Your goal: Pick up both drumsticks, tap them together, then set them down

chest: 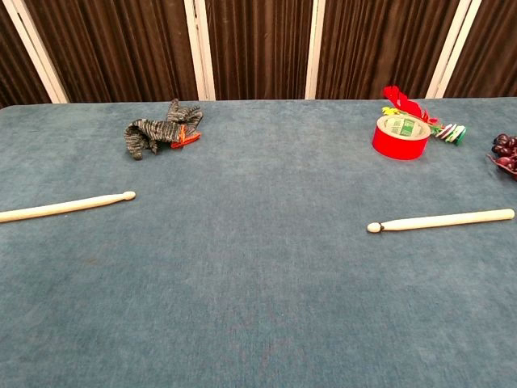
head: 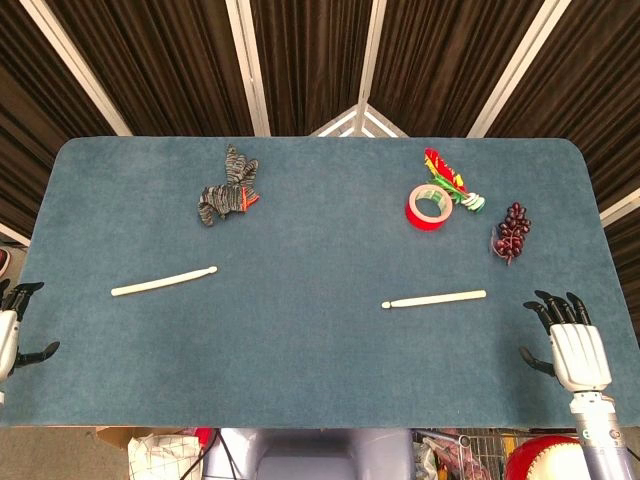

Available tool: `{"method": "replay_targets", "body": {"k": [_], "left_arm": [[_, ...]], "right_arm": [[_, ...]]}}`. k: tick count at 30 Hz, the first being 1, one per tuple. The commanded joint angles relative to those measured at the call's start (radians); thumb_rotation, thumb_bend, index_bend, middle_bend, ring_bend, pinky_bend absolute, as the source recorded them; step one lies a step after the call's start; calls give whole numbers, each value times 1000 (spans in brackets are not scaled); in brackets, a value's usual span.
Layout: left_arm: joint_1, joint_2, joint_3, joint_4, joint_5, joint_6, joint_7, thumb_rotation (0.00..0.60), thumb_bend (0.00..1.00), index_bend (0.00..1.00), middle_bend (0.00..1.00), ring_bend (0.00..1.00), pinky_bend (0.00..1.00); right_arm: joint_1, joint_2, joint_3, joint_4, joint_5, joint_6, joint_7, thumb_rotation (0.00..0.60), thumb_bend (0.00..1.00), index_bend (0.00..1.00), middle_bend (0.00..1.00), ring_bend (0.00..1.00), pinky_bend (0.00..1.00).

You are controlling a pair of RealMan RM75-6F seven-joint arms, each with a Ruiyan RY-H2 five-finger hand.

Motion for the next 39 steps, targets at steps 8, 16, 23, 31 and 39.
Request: {"method": "replay_targets", "body": {"k": [8,16,23,31,39], "left_arm": [[18,-3,4,23,27,36,-18,600,249,172,139,0,85],[26,-9,-1,42,33,63,-16,600,249,173,140,0,85],[29,-9,0,44,45,70,-24,600,249,174,141,0,85],[28,-11,-1,50,44,64,-25,600,249,174,141,0,85],[26,-14,-3,52,46,62,-20,600,249,174,141,0,85]], "right_arm": [[2,-5,7,5,5,2,2,600,235,283,193,194,95],[4,-11,9,11,6,2,-2,600,236,284,193,196,95],[3,-13,7,17,6,2,-4,600,236,284,193,199,95],[3,-15,10,22,10,2,0,600,235,284,193,200,95],[0,-14,9,22,10,7,-3,600,235,284,193,201,95]]}}
